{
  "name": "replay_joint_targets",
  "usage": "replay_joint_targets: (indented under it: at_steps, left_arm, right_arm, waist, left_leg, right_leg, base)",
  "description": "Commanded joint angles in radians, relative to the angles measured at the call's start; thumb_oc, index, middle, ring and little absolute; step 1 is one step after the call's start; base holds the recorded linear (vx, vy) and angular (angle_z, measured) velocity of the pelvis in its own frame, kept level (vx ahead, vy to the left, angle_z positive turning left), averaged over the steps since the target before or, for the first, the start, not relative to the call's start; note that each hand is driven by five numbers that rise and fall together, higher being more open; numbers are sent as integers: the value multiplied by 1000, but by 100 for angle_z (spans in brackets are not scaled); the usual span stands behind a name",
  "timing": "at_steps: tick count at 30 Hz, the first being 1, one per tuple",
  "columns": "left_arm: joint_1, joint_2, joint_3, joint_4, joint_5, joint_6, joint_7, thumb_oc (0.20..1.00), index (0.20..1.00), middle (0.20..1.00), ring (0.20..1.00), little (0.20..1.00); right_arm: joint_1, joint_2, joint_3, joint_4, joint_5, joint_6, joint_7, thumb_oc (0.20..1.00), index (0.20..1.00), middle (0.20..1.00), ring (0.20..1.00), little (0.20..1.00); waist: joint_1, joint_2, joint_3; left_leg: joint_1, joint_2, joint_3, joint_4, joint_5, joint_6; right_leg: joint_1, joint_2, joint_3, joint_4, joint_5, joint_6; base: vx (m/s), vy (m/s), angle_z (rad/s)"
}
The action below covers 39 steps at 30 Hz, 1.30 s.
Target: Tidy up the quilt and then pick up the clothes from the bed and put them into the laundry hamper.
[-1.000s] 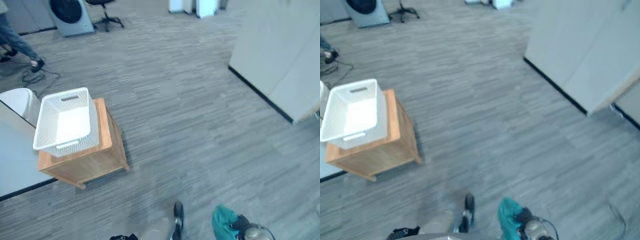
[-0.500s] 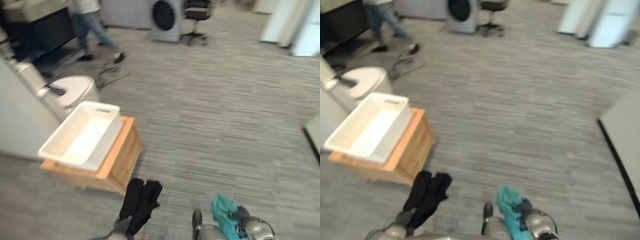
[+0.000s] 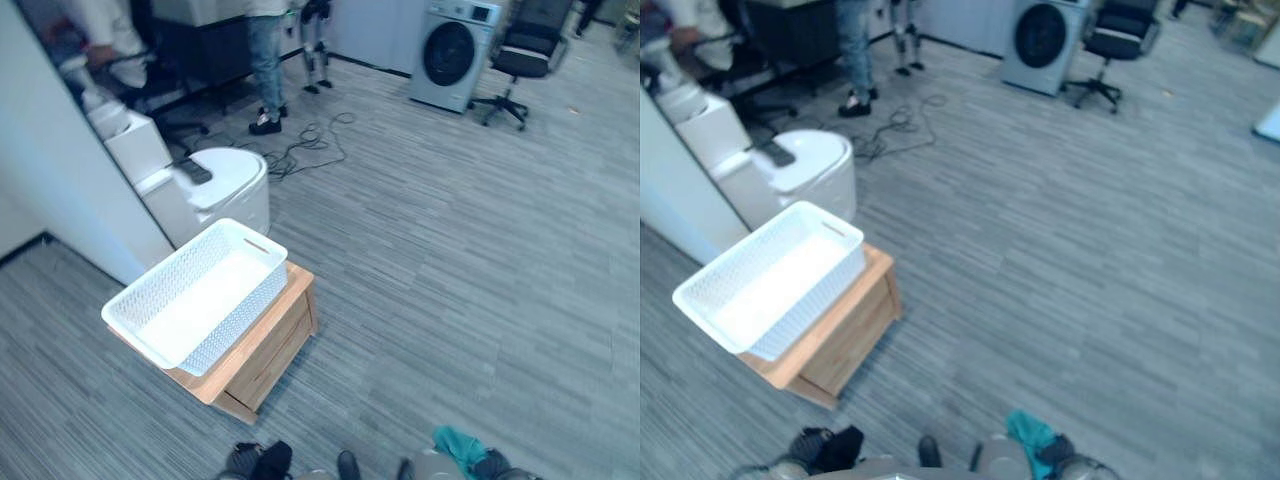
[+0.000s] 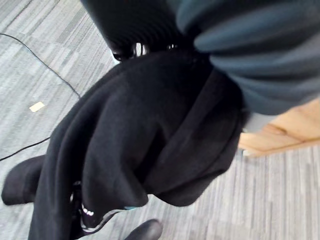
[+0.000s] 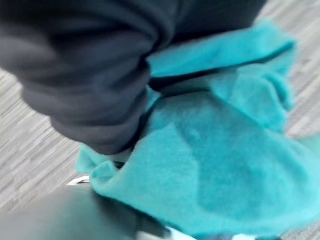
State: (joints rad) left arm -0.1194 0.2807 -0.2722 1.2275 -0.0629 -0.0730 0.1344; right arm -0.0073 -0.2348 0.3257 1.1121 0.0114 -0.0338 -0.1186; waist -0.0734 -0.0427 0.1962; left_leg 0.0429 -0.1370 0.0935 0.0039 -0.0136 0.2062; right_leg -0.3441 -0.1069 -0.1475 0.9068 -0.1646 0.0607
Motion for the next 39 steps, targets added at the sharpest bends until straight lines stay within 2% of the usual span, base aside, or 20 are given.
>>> replay_joint_targets:
  at_steps: [1,2,3,4,5,6,8,9,10,11,12,14,17,20,23,27,28,32,36,39]
  left_arm:
    - [-74,-55,-71,-85,56,-34,100,200,200,200,200,200]
    - [-45,2,-44,-44,72,-26,65,200,200,200,200,200]
    - [-32,25,-22,0,84,-11,64,200,200,200,200,200]
    - [-42,41,-18,-31,55,-42,74,200,200,200,200,200]
    - [-41,41,-18,-31,55,-41,74,200,200,200,200,200]
    - [-37,22,-21,-73,42,-50,72,200,200,200,200,200]
    - [-45,19,-26,-119,15,-50,62,200,200,200,200,200]
    - [-40,5,-34,-128,9,-47,60,200,200,200,200,200]
    - [-40,5,-34,-127,9,-47,60,200,200,200,200,200]
    - [-41,27,-24,-74,21,-36,50,200,200,200,200,200]
    - [-41,27,-24,-74,21,-36,50,200,200,200,200,200]
    - [-30,27,-25,-50,37,-37,49,200,200,200,200,200]
    - [30,44,-2,-124,55,-37,59,200,200,200,200,200]
    - [104,64,33,-194,79,-42,52,200,200,200,200,200]
    - [136,59,48,-213,83,-42,39,200,200,200,200,200]
    - [161,42,54,-230,73,-33,27,200,200,200,200,200]
    - [163,37,47,-231,64,-34,27,200,200,200,200,200]
    - [163,26,38,-229,43,-31,28,200,200,200,200,200]
    - [173,26,49,-264,2,-33,34,200,200,200,200,200]
    - [196,69,59,-425,-8,-64,54,200,200,200,200,200]
  right_arm:
    - [-107,42,24,-40,53,-48,-17,200,200,200,200,200]
    - [-92,28,3,-12,74,-34,-13,200,200,200,200,200]
    - [-65,21,-11,14,65,-34,-17,200,200,200,200,200]
    - [-72,43,24,-78,72,-62,-13,200,200,200,200,200]
    - [-71,42,24,-78,72,-61,-13,200,200,200,200,200]
    - [-73,42,25,-78,60,-51,-21,200,200,200,200,200]
    - [-108,28,18,-58,57,-48,-45,200,200,200,200,200]
    - [-126,14,-1,-53,72,-45,-64,200,200,200,200,200]
    - [-126,14,-1,-53,72,-45,-64,200,200,200,200,200]
    - [-135,-15,-32,-60,90,-44,-72,200,200,200,200,200]
    - [-134,-15,-32,-61,90,-44,-72,200,200,200,200,200]
    - [-122,-23,-53,-100,85,-49,-73,200,200,200,200,200]
    - [-106,-98,-115,-278,63,-65,-102,200,200,200,200,200]
    - [-100,-210,-175,-511,-4,-78,-121,200,200,200,200,200]
    - [-135,-279,-200,-689,-45,-97,-121,200,200,200,200,200]
    - [-257,-375,-170,-910,-113,-108,-98,200,200,200,200,200]
    - [-347,-400,-128,-1001,-122,-118,-85,200,200,200,200,200]
    - [-461,-401,-61,-1096,-116,-127,-67,200,200,200,200,200]
    - [-557,-361,21,-1174,-85,-134,-35,200,200,200,200,200]
    - [-603,-325,75,-1155,-91,-129,-30,200,200,200,200,200]
  waist:
    - [-3,-34,80]
    - [-24,-53,78]
    - [-23,-59,81]
    - [-25,-75,69]
    - [-25,-74,69]
    - [-23,-73,79]
    - [-7,-76,103]
    - [8,-67,101]
    - [8,-67,103]
    - [12,-47,77]
    - [12,-47,78]
    - [-15,-42,43]
    - [-35,-47,19]
    - [-33,-53,2]
    - [-24,-63,-8]
    - [-2,-71,-12]
    - [10,-74,-14]
    - [21,-77,-14]
    - [44,-81,-11]
    - [74,-83,3]
  left_leg:
    - [49,114,-110,-56,-70,-181]
    - [64,99,-170,-36,-103,-184]
    - [70,91,-190,-24,-109,-186]
    - [31,58,-151,84,-157,-188]
    - [30,58,-151,88,-160,-188]
    - [-10,42,-128,174,-183,-200]
    - [-147,56,-76,320,-182,-217]
    - [-177,111,-45,277,-144,-231]
    - [-174,111,-45,275,-143,-231]
    - [-130,156,-68,161,-93,-247]
    - [-127,156,-68,159,-92,-248]
    - [-74,169,-87,66,-75,-247]
    - [-26,165,-71,13,-74,-237]
    - [22,172,-39,-52,-70,-236]
    - [47,181,-18,-84,-65,-239]
    - [55,194,-16,-91,-66,-245]
    - [56,199,-17,-91,-63,-250]
    - [56,204,-21,-91,-62,-255]
    - [49,212,-23,-91,-58,-262]
    - [32,216,-37,-91,-49,-268]
  right_leg:
    - [165,42,112,-673,109,52]
    - [193,70,208,-806,106,55]
    - [174,78,253,-789,156,86]
    - [211,56,231,-807,135,54]
    - [212,56,230,-807,134,53]
    - [223,52,221,-800,126,39]
    - [242,13,172,-826,128,26]
    - [274,-4,145,-859,127,30]
    - [277,-4,145,-860,127,30]
    - [297,0,132,-869,120,36]
    - [299,1,131,-870,120,36]
    - [320,-4,121,-888,120,41]
    - [318,-16,132,-875,135,54]
    - [324,-21,150,-901,154,71]
    - [330,-27,161,-927,170,79]
    - [347,-33,153,-955,179,82]
    - [358,-34,148,-968,182,81]
    - [367,-34,139,-984,187,81]
    - [373,-39,124,-994,186,81]
    - [372,-44,102,-994,185,80]
  base:
    - [527,-346,198]
    - [485,-368,187]
    - [490,-181,217]
    - [265,-59,230]
    - [247,29,207]
    - [34,-6,77]
    - [24,35,49]
    - [43,67,114]
    - [200,134,91]
    - [141,74,23]
    - [210,97,-4]
    - [177,101,-21]
    - [139,138,-11]
    - [58,86,-19]
    - [30,29,-30]
    - [6,-7,-4]
    - [16,-19,10]
    - [10,-15,8]
    - [6,-16,9]
    - [-5,-33,15]
